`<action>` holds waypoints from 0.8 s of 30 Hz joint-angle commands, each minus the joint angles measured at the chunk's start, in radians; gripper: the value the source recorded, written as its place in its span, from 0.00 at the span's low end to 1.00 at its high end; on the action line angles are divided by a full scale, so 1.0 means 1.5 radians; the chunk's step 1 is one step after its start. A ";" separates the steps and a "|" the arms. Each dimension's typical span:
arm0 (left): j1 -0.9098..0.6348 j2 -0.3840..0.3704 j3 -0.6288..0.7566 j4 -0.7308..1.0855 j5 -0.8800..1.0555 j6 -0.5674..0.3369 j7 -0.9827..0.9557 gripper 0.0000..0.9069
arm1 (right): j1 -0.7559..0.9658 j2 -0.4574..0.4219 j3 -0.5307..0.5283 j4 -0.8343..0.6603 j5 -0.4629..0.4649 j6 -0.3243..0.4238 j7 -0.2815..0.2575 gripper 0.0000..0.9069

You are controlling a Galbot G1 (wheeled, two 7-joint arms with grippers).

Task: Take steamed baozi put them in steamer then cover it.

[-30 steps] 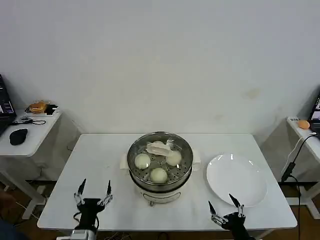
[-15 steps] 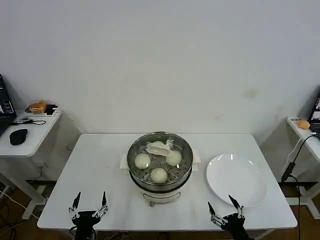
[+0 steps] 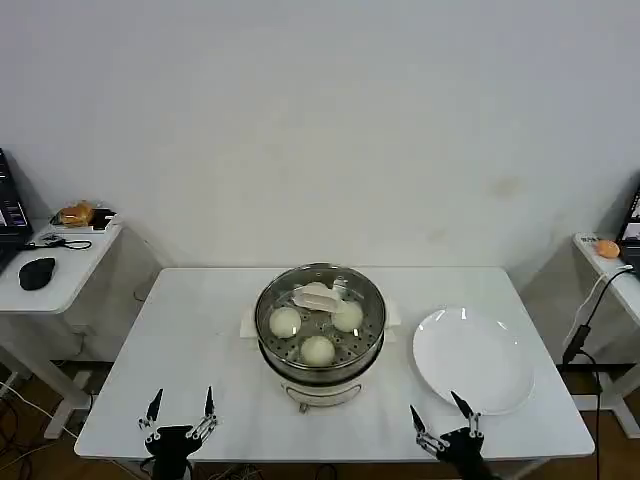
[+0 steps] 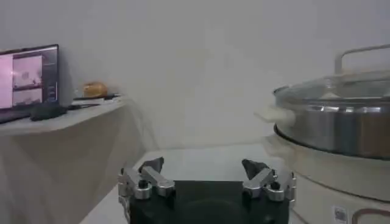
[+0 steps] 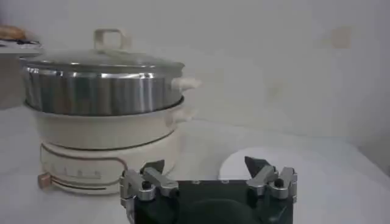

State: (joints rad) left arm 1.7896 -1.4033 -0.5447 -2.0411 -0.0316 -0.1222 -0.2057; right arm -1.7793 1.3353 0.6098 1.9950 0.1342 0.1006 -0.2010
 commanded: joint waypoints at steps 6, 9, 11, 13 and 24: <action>0.004 0.000 0.003 0.008 0.009 -0.008 0.007 1.00 | 0.000 0.001 -0.004 -0.002 -0.005 0.001 0.001 1.00; 0.003 0.000 0.004 0.009 0.014 -0.008 0.008 1.00 | -0.001 0.001 -0.005 0.000 -0.005 0.001 0.001 1.00; 0.003 0.000 0.005 0.010 0.015 -0.007 0.008 1.00 | -0.002 0.001 -0.005 0.000 -0.005 0.002 0.001 1.00; 0.003 -0.001 0.005 0.009 0.016 -0.007 0.008 1.00 | -0.002 0.001 -0.005 0.000 -0.005 0.002 0.001 1.00; 0.008 -0.002 0.005 0.003 0.026 -0.007 0.014 1.00 | -0.002 0.001 -0.008 0.001 -0.007 0.002 0.001 1.00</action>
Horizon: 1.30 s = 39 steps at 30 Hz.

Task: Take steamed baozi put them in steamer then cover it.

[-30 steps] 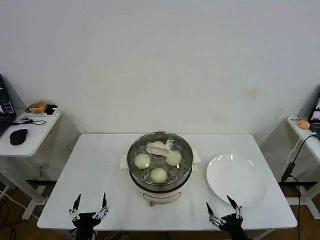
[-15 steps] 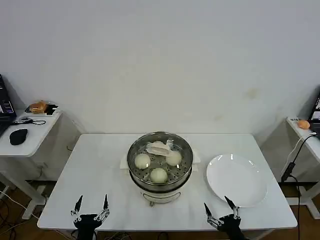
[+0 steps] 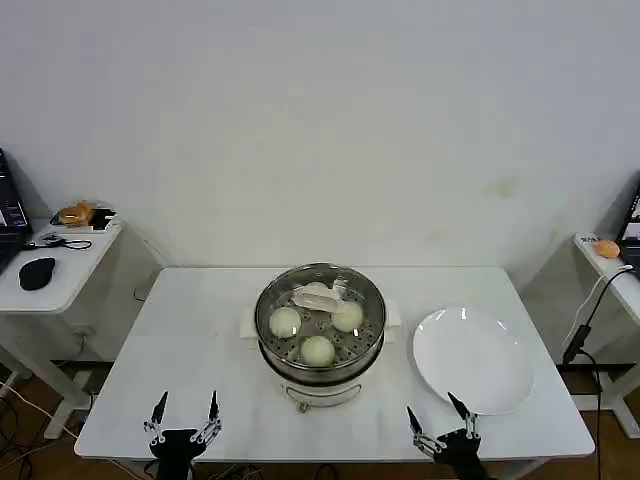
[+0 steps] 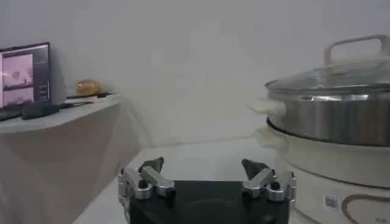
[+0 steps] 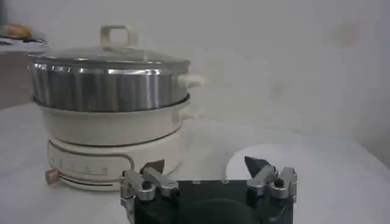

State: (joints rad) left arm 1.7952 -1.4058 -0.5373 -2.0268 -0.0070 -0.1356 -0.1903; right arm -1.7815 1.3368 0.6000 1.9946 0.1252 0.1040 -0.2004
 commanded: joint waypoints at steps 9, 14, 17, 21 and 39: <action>0.004 0.003 0.004 -0.015 -0.011 0.059 0.010 1.00 | 0.001 0.000 -0.001 0.003 0.002 0.002 0.002 1.00; 0.006 0.002 0.006 -0.011 -0.009 0.054 0.010 1.00 | 0.000 0.000 -0.001 0.004 0.002 0.002 0.002 1.00; 0.009 0.004 0.010 -0.010 -0.005 0.056 0.017 1.00 | -0.001 0.001 -0.001 0.004 0.002 0.003 0.002 1.00; 0.011 0.003 0.013 -0.009 0.002 0.055 0.021 1.00 | -0.001 0.002 -0.001 0.005 0.001 0.003 0.002 1.00; 0.009 0.002 0.011 -0.013 0.012 0.044 0.017 1.00 | -0.003 0.003 -0.002 0.007 -0.001 0.005 0.002 1.00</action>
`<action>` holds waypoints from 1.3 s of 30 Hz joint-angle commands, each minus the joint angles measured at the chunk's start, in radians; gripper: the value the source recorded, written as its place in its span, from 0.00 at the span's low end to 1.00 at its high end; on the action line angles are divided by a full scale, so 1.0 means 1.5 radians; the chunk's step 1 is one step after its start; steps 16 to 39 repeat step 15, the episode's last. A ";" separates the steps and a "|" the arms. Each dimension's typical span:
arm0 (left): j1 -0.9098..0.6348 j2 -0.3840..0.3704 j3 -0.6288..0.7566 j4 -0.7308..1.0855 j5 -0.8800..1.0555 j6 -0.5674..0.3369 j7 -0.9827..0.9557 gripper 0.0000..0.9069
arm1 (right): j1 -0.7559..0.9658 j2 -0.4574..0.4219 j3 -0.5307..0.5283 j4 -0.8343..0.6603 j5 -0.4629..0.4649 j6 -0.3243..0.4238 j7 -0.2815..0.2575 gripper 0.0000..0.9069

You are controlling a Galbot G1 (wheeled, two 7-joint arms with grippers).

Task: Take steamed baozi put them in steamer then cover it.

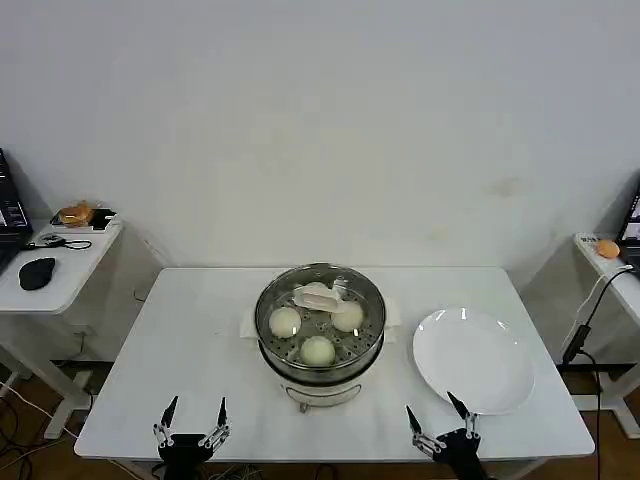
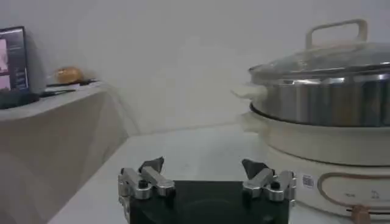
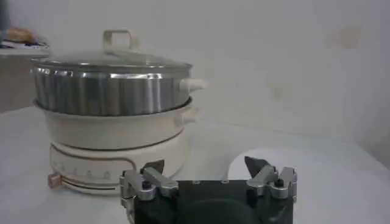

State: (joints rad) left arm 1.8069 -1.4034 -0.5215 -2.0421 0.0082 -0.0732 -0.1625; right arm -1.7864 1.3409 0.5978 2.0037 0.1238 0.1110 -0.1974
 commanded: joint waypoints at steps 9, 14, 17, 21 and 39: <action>0.004 0.001 0.002 -0.002 0.008 0.003 0.001 1.00 | -0.001 0.001 -0.001 0.002 0.000 0.000 0.000 1.00; 0.006 0.001 0.004 -0.003 0.010 0.004 0.002 1.00 | -0.001 0.001 -0.001 0.001 0.000 0.001 0.000 1.00; 0.005 0.002 0.004 -0.004 0.010 0.004 0.002 1.00 | -0.001 0.001 -0.001 0.002 0.000 0.001 0.000 1.00; 0.005 0.002 0.004 -0.004 0.010 0.004 0.002 1.00 | -0.001 0.001 -0.001 0.002 0.000 0.001 0.000 1.00; 0.005 0.002 0.004 -0.004 0.010 0.004 0.002 1.00 | -0.001 0.001 -0.001 0.002 0.000 0.001 0.000 1.00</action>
